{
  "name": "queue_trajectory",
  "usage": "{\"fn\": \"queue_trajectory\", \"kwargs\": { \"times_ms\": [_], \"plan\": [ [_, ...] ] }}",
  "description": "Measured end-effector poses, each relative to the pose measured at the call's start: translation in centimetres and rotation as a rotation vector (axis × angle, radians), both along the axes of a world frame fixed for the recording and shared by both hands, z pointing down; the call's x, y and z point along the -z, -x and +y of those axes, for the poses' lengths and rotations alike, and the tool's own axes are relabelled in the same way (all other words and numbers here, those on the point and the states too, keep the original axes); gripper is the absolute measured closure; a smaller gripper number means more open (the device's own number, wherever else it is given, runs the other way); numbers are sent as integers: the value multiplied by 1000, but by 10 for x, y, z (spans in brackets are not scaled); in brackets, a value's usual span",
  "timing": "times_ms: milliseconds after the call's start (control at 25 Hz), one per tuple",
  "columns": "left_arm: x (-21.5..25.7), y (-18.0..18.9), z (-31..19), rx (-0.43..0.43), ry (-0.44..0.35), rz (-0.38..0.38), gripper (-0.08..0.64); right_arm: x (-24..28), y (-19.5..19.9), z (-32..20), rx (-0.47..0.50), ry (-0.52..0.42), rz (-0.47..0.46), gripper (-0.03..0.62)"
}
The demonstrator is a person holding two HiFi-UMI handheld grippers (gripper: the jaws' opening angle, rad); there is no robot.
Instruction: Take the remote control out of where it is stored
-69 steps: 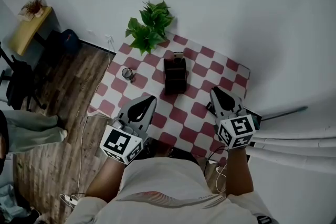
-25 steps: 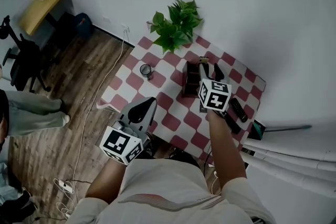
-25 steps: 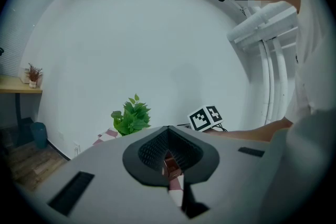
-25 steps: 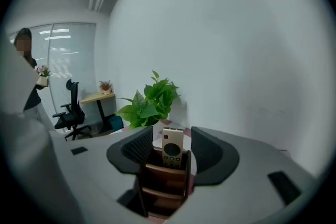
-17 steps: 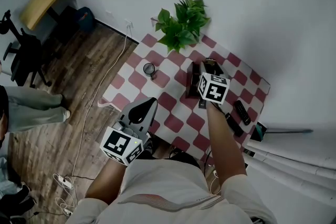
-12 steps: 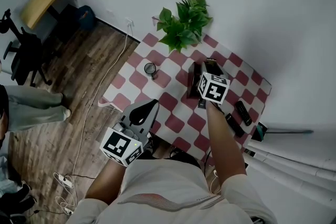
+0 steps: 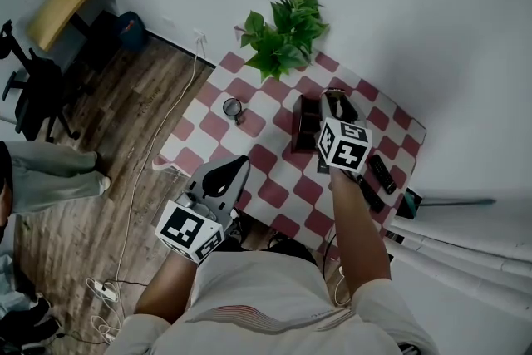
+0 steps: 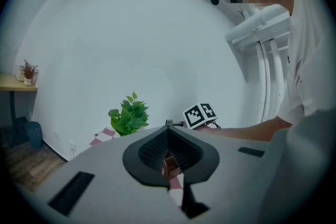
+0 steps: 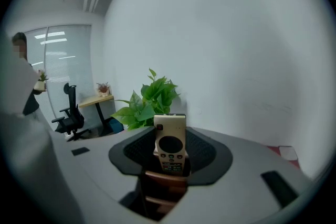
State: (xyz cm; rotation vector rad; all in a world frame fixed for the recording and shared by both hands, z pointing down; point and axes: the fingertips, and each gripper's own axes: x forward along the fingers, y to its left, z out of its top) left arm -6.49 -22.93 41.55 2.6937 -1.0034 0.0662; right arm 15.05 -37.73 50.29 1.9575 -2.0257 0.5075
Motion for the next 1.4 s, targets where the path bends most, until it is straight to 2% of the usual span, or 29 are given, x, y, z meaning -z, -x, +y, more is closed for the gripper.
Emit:
{"fn": "queue_trajectory", "kwargs": {
  "times_ms": [240,400,520,640,840,1000,1200,1400],
  "plan": [
    [4,-15,7,-44,-10,10,554,53,-14,30,45,-78,-44,407],
    [6,-23,12,-68,-10,15,554,80,-30,59,82,-97,-58,407],
    [7,-30,17,-85,-7,18,554,93,-42,84,108,-94,-80,408],
    [8,-37,21,-103,-15,24,552,92,-55,114,149,-42,-30,408],
    [11,-46,26,-123,-7,44,552,62,-73,162,254,128,119,408],
    [11,-52,28,-140,-10,45,552,25,-82,195,357,323,209,408],
    [10,-57,32,-150,-2,38,554,-28,-82,235,536,640,365,408],
    [8,-58,33,-150,0,37,554,-75,-80,274,692,949,473,408]
  ]
}}
